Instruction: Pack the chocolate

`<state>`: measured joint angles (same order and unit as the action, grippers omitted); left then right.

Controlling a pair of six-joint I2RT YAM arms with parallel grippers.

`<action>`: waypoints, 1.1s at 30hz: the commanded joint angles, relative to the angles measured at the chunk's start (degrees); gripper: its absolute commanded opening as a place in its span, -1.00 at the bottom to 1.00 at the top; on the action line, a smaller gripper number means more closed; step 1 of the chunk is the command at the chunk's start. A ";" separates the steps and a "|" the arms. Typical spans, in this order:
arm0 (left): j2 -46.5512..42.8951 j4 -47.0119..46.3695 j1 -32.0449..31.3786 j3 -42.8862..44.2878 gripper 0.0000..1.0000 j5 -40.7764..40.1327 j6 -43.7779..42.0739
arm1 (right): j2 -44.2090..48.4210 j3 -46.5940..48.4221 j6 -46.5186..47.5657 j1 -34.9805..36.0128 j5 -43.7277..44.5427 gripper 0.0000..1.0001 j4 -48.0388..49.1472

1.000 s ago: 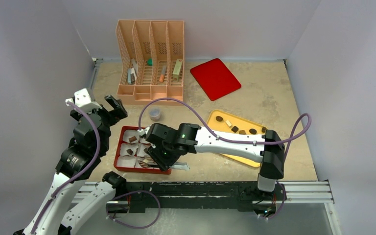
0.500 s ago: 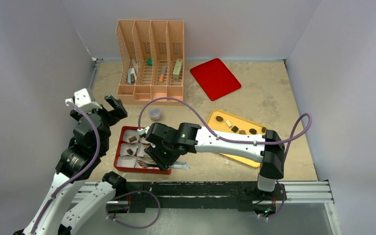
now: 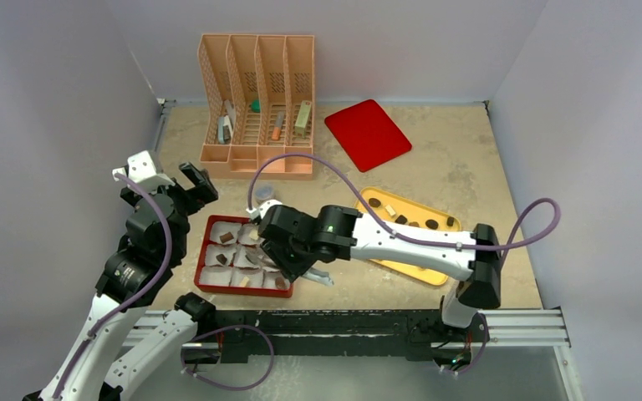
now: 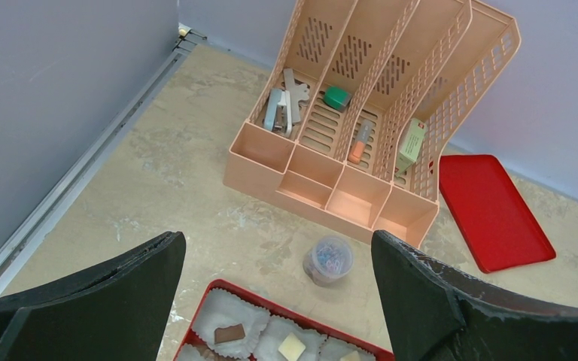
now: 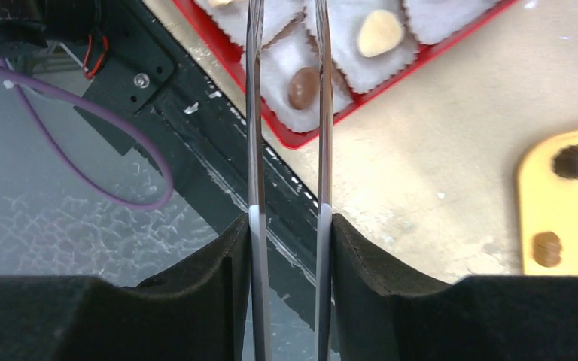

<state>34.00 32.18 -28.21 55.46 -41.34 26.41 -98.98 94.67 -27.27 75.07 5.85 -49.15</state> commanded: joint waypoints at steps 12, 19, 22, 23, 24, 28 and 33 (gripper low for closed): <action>1.29 -4.04 -0.18 -3.96 0.86 1.59 0.40 | 11.54 -4.85 -7.60 -10.92 18.22 -0.21 -13.23; 1.78 -4.97 -0.18 -4.90 0.86 2.51 0.24 | 18.10 -14.42 -7.53 -20.69 19.84 -0.20 -12.89; 1.90 -5.09 -0.18 -4.94 0.86 2.75 0.07 | 19.85 -17.82 -5.29 -25.18 20.15 -0.20 -11.08; 1.94 -5.11 -0.18 -4.94 0.86 2.76 -0.02 | 20.35 -18.89 -4.03 -26.44 19.74 -0.20 -9.55; 1.84 -5.06 -0.18 -5.01 0.86 2.69 -0.11 | 20.74 -19.60 -2.90 -27.71 19.18 -0.20 -8.37; 1.54 -4.74 -0.18 -4.95 0.86 2.56 -0.27 | 20.49 -19.07 -0.88 -30.68 18.69 -0.20 -6.56; 1.05 -4.54 -0.18 -5.22 0.86 2.22 -0.39 | 18.96 -19.53 1.56 -33.50 18.14 -0.16 -4.60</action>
<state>35.75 29.89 -28.21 50.65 -39.20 26.37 -79.83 74.50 -28.73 43.29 23.24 -56.95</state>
